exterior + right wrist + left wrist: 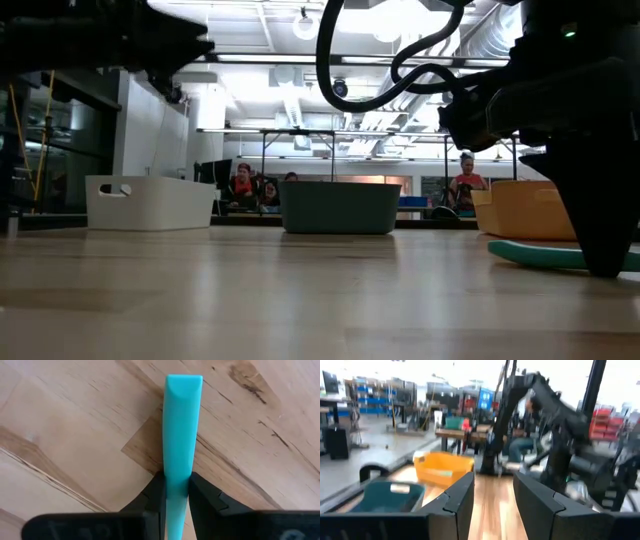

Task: Sort silverware by color (type)
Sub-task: Put the light green spoon into the orange bin

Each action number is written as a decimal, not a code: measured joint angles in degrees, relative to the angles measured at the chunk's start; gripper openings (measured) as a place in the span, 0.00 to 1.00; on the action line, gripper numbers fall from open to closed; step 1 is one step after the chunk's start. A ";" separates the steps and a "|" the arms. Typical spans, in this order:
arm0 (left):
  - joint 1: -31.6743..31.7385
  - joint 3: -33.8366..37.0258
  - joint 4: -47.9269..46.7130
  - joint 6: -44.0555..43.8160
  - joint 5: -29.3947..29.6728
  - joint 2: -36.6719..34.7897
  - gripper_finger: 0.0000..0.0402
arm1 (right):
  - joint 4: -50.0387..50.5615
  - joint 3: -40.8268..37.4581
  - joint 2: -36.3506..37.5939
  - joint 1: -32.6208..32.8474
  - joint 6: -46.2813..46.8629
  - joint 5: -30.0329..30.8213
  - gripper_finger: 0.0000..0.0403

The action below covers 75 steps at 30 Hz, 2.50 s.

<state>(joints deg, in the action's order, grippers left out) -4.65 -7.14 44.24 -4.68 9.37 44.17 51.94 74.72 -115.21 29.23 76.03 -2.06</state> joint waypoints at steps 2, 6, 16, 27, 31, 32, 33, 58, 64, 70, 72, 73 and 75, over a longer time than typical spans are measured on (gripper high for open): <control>-0.01 -0.65 0.36 0.36 -0.01 -0.92 0.32 | -0.01 0.00 0.44 -0.04 -0.92 0.11 0.12; -0.03 -0.80 0.06 0.41 -0.15 -3.59 0.32 | -0.10 -0.26 2.41 0.12 -2.13 3.63 0.12; -0.06 -0.83 -2.49 -1.51 -9.68 -13.57 0.32 | -8.67 -0.20 8.02 0.85 -9.51 19.78 0.12; -0.06 -0.83 -7.70 -0.54 -17.70 -23.73 0.32 | -29.16 -1.66 8.41 -4.54 -30.53 28.78 0.12; -0.08 -0.83 -14.16 2.47 -13.65 -27.15 0.32 | -28.76 -1.64 9.69 -7.46 -35.33 30.34 0.12; -0.06 -0.83 -15.88 3.14 -11.53 -27.85 0.32 | -28.30 -1.64 10.07 -8.20 -36.49 30.35 0.12; -0.07 -0.83 -18.33 3.78 -9.30 -28.71 0.32 | -27.26 -1.67 10.58 -8.89 -37.51 30.40 0.12; -0.06 -0.74 -14.91 1.83 1.32 -11.75 0.32 | -100.45 -35.20 24.59 -20.56 -67.44 19.27 0.12; -0.01 -0.74 -3.78 2.39 1.70 -4.11 0.32 | -100.18 -32.91 24.56 -22.17 -74.59 14.76 0.12; -0.01 -0.74 0.36 2.65 1.72 -1.23 0.32 | -99.31 -32.35 24.54 -22.51 -74.52 12.43 0.12; -0.01 -0.74 0.69 1.91 1.72 -0.87 0.32 | -99.08 -32.35 24.54 -22.51 -74.40 12.37 0.12; -0.01 -0.74 0.67 1.82 1.72 -0.81 0.32 | -99.01 -32.35 24.54 -22.51 -74.42 12.35 0.12; -0.01 -0.74 0.71 1.74 1.72 -0.58 0.32 | -98.99 -32.35 24.54 -22.51 -74.41 12.32 0.12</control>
<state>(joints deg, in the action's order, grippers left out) -4.67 -7.88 44.95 -2.94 11.09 43.59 -47.05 42.37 -90.67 6.72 1.61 10.26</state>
